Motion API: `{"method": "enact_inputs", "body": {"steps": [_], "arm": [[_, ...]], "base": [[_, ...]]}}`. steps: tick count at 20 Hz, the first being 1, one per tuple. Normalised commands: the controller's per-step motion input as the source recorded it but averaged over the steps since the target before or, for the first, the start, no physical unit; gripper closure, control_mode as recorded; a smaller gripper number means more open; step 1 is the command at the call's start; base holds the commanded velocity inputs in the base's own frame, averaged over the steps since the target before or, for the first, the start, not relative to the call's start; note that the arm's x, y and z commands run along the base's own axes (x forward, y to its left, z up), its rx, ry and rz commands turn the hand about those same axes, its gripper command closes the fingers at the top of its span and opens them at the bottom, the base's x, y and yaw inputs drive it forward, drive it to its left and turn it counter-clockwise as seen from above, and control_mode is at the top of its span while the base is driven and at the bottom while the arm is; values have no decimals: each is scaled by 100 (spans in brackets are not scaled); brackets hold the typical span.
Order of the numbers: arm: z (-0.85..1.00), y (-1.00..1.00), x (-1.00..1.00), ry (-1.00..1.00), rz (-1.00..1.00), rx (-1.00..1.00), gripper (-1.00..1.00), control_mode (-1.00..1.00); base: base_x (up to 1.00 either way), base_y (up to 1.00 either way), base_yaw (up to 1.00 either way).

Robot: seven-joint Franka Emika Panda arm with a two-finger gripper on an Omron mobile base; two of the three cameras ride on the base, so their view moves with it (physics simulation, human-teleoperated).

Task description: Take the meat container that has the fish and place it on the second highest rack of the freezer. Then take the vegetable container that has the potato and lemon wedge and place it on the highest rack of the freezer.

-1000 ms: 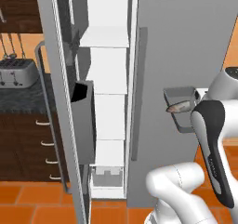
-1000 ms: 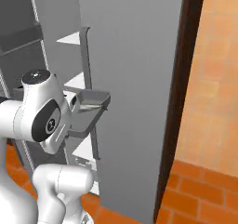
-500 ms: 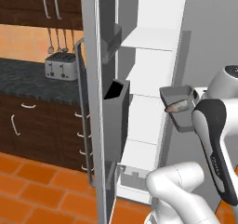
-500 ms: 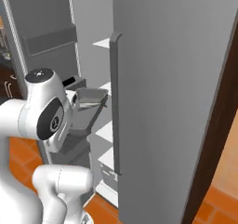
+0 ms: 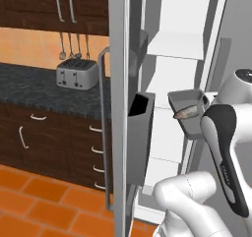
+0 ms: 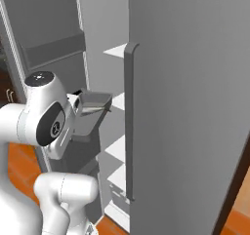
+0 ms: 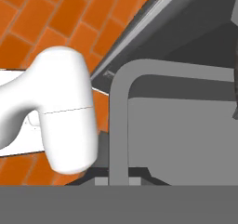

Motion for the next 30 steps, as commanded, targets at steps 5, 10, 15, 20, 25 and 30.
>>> {"method": "enact_inputs", "body": {"steps": [5, 10, 15, 20, 25, 30], "arm": [[0, 0, 0, 0, 0, 0, 100, 100], [0, 0, 0, 0, 0, 0, 100, 100], [0, 0, 0, 0, 0, 0, 100, 100], [0, 0, 0, 0, 0, 0, 100, 100], [0, -1, 13, -1, -2, 1, 100, -100], [0, -7, 65, -3, -12, 7, 100, -100]], "base": [[55, 6, 0], [27, 29, 0], [34, 30, 0], [10, 13, 0], [0, 0, 0], [0, 0, 0]]}}
